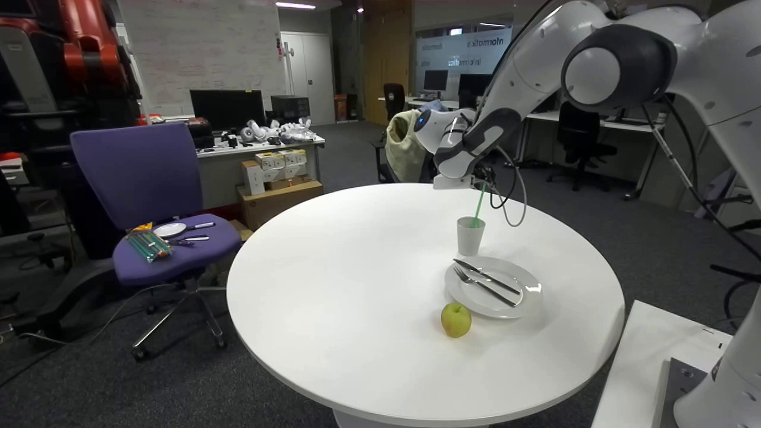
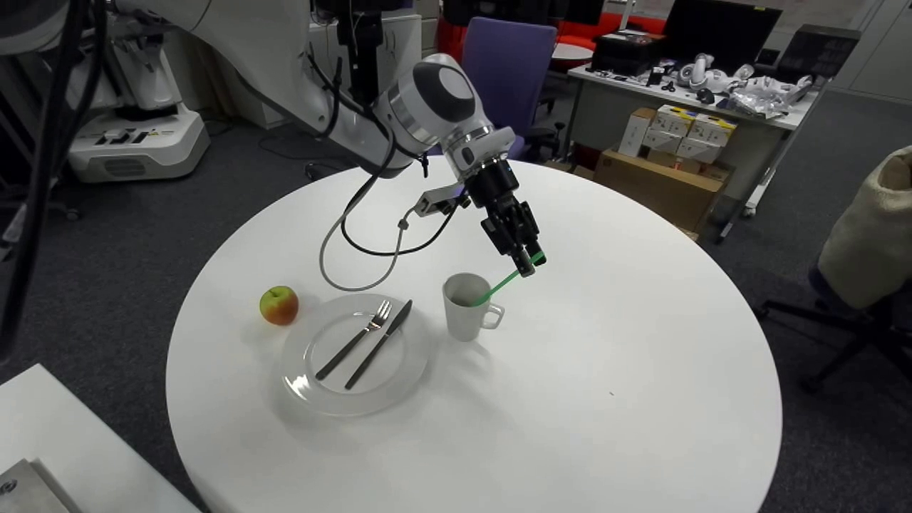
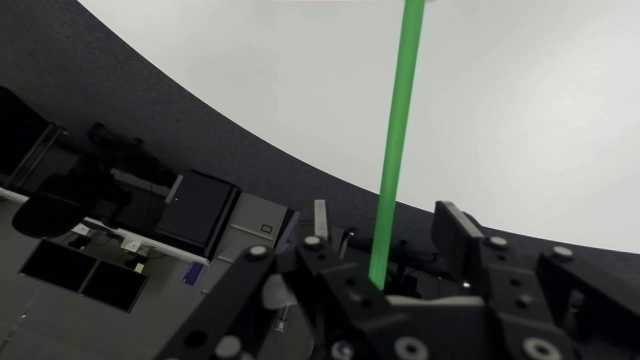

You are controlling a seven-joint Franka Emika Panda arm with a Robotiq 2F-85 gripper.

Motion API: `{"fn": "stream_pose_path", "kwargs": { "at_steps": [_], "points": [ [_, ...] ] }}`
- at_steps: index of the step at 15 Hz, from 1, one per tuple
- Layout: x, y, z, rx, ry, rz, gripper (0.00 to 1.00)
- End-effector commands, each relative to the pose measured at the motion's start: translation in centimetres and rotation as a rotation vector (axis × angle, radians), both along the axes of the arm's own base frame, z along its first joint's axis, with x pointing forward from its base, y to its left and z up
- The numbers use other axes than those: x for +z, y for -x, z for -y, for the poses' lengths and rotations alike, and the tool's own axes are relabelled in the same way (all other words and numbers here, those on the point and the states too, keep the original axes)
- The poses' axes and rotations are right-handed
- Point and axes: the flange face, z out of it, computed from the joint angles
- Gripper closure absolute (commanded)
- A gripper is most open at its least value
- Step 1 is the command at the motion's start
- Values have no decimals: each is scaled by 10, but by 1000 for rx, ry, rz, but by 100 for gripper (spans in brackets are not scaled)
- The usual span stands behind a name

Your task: Remove the green straw from the cup and put it on the table

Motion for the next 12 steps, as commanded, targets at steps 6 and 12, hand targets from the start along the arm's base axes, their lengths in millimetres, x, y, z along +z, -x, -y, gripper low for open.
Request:
{"fn": "stream_pose_path", "kwargs": {
  "at_steps": [6, 12],
  "points": [
    [43, -7, -5, 39, -31, 42, 100],
    [147, 4, 3, 82, -20, 160, 100]
  ]
}}
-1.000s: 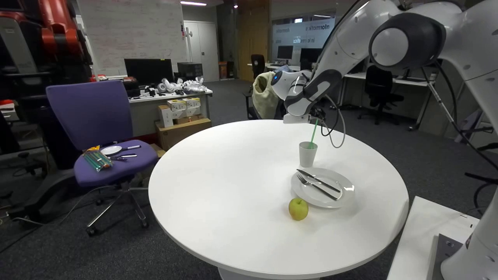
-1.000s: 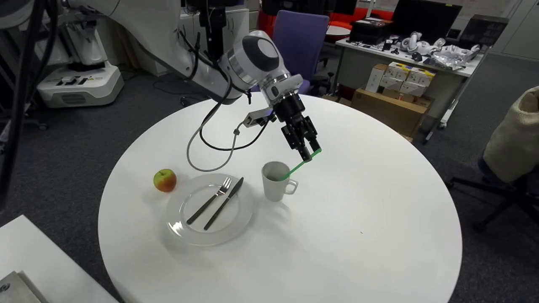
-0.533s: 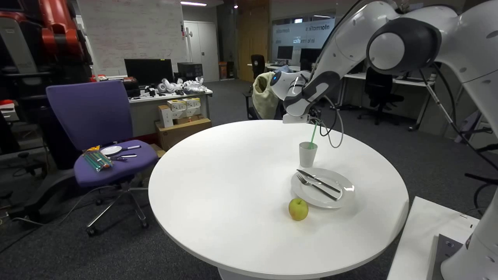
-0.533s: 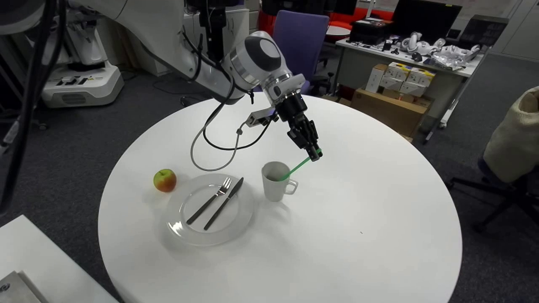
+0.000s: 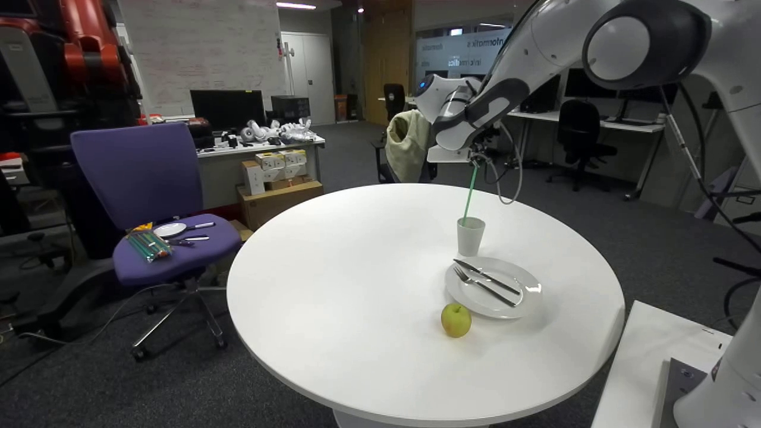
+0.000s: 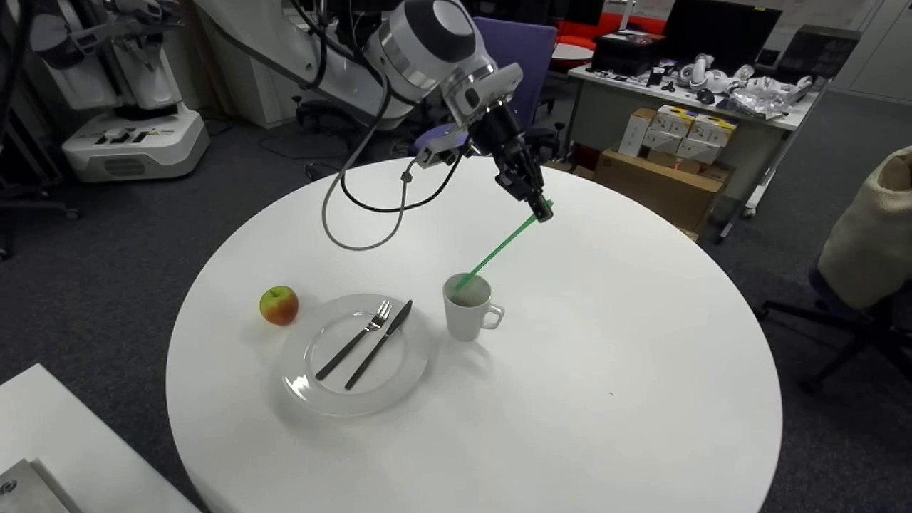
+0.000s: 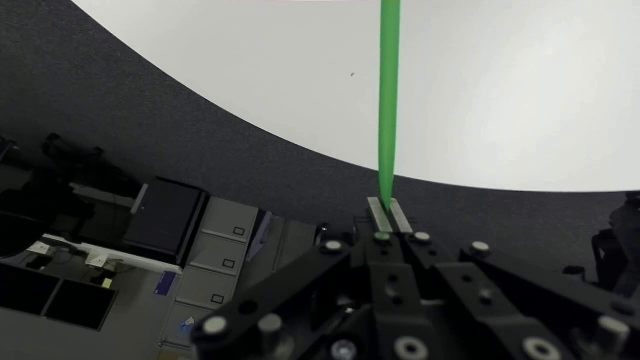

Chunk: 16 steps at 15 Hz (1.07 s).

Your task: Remove the green straw from the cup and put it on the table

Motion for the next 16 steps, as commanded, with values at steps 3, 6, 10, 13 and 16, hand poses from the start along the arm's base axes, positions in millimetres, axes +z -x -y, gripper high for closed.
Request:
{"fn": "stream_pose_path", "kwargs": {
  "at_steps": [3, 6, 10, 13, 16],
  "points": [
    [109, 30, 30, 46, -2, -4, 100],
    [119, 48, 54, 73, -78, -182, 100],
    [92, 61, 93, 139, -171, -380, 100],
    [57, 71, 139, 100, -129, -550, 100],
    [15, 79, 176, 69, -121, -699, 100]
  ]
}}
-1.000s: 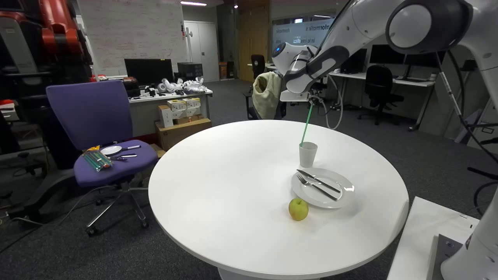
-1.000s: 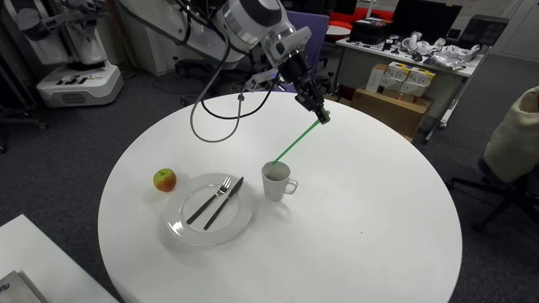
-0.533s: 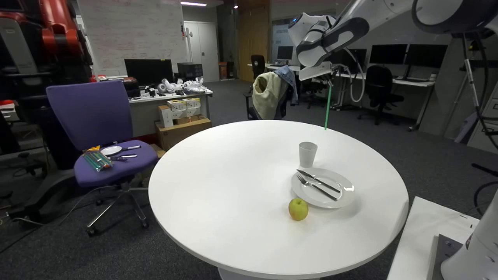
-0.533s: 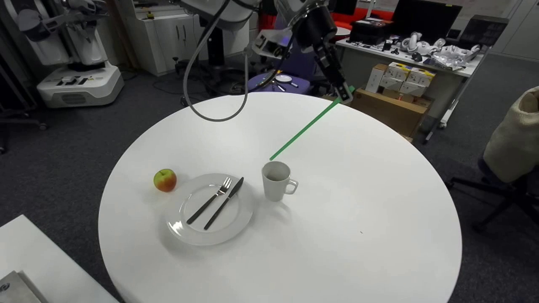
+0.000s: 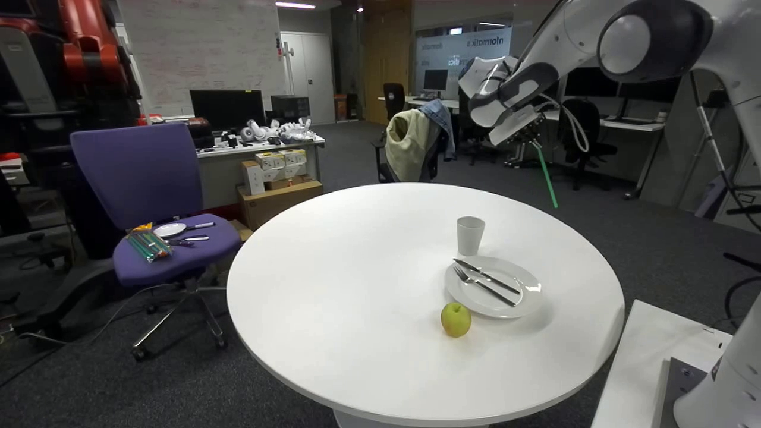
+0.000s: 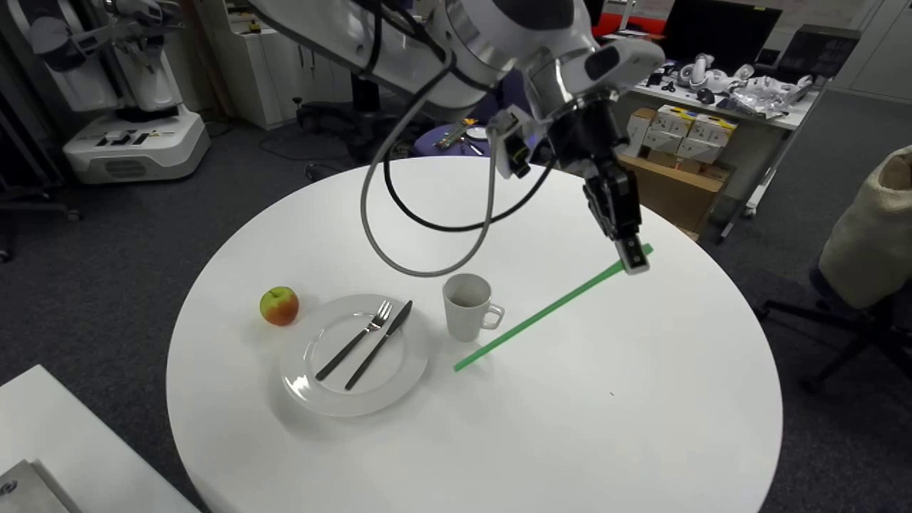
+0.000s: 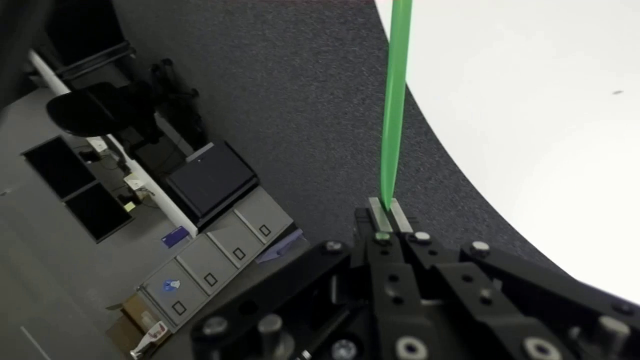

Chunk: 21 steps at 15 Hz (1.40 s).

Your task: Remove the green straw from the cup and put it on the table

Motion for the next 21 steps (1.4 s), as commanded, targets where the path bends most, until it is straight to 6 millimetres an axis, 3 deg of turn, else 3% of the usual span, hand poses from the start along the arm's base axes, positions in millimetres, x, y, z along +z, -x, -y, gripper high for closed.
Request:
{"fn": "stream_pose_path", "kwargs": {
  "at_steps": [1, 4, 7, 10, 12, 21],
  "points": [
    [-39, 0, 40, -5, 29, -195, 100],
    [-79, -4, 45, 78, -114, -286, 100],
    [-97, -22, 26, 126, -285, -203, 100],
    [-91, -41, 6, 152, -409, -74, 100],
    [-86, -49, 4, 182, -483, 3, 100],
    [-75, -45, 38, 309, -816, 307, 100]
  ]
}}
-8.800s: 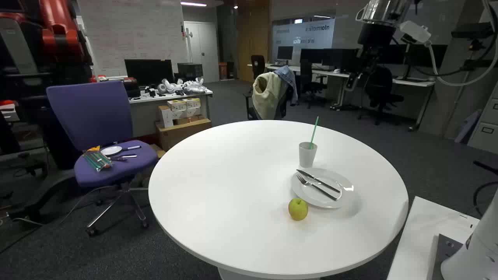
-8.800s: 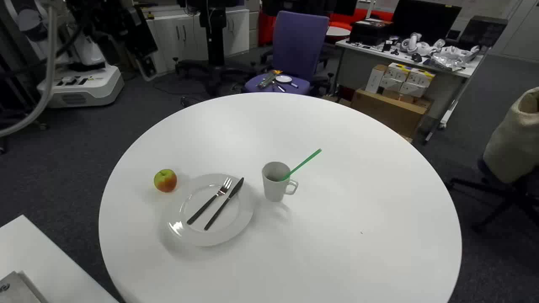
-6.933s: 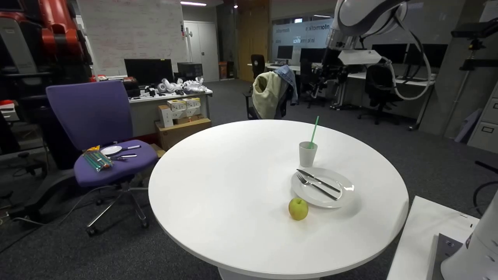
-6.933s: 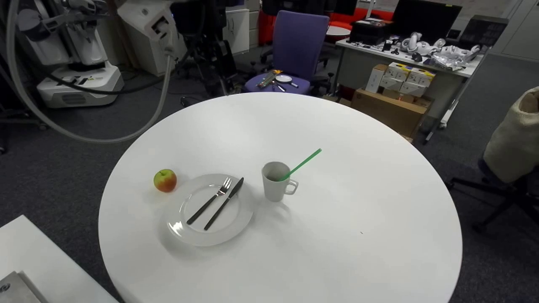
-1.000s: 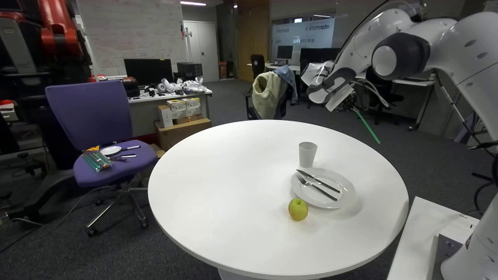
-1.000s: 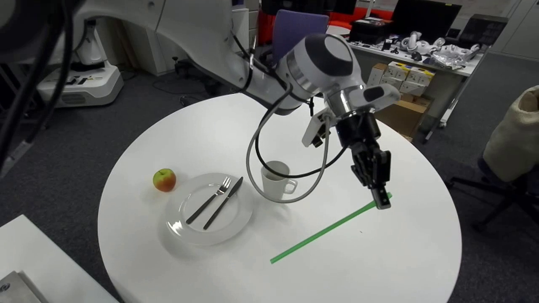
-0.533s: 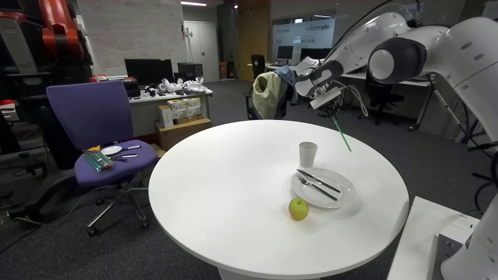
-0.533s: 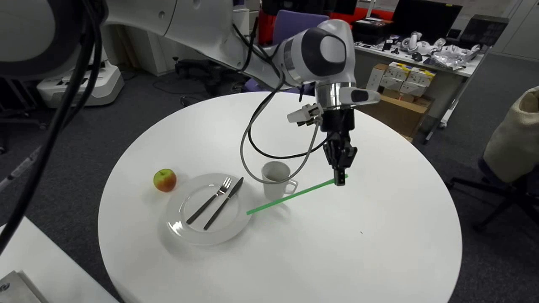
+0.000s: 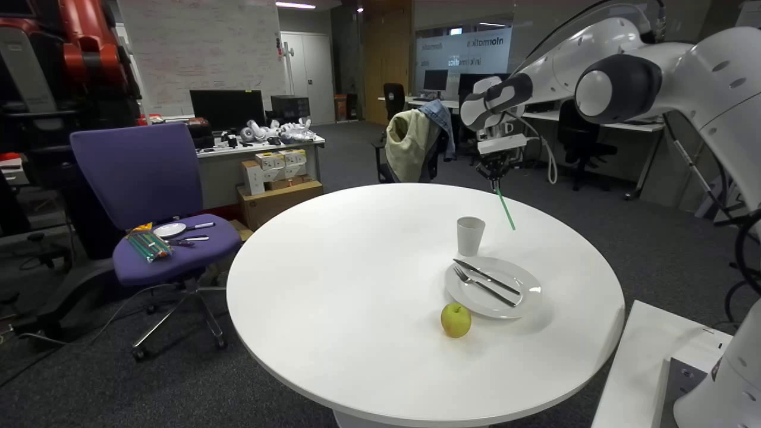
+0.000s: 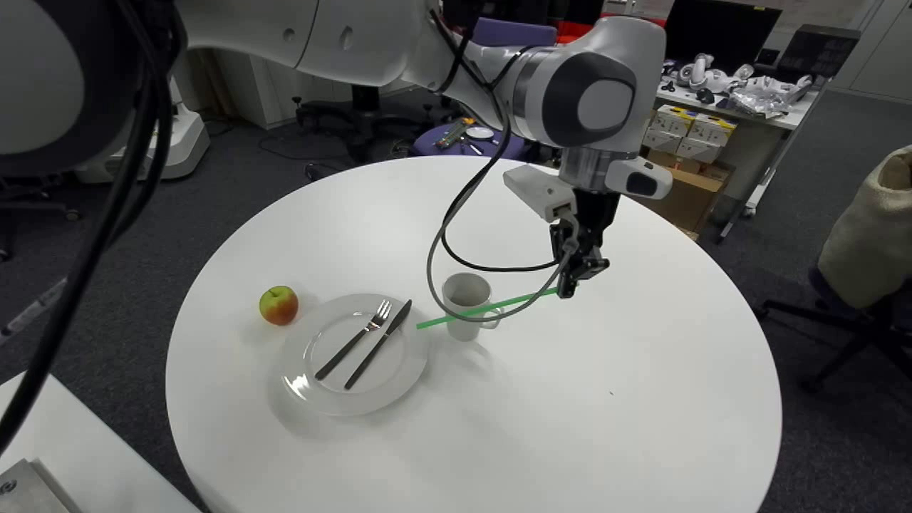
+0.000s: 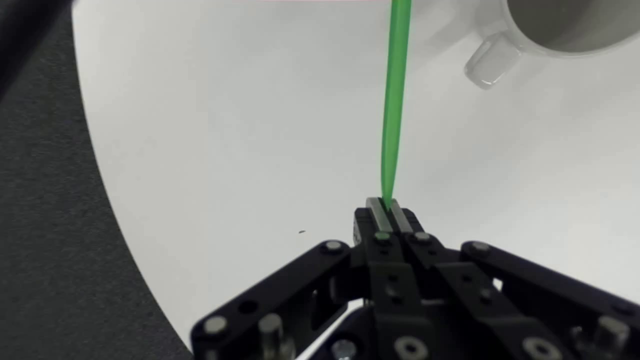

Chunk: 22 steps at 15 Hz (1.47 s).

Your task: Remove the green straw from the cup and put it on the table

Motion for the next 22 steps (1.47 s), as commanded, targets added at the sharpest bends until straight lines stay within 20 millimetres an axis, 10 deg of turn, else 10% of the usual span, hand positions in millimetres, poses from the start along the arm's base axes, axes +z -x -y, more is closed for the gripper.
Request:
{"fn": "stream_pose_path", "kwargs": {
  "at_steps": [1, 9, 22],
  "points": [
    [19, 0, 17, 62, -119, 142, 100],
    [35, 10, 17, 338, -375, 208, 100],
    [29, 18, 16, 317, -341, 82, 100]
  ]
}}
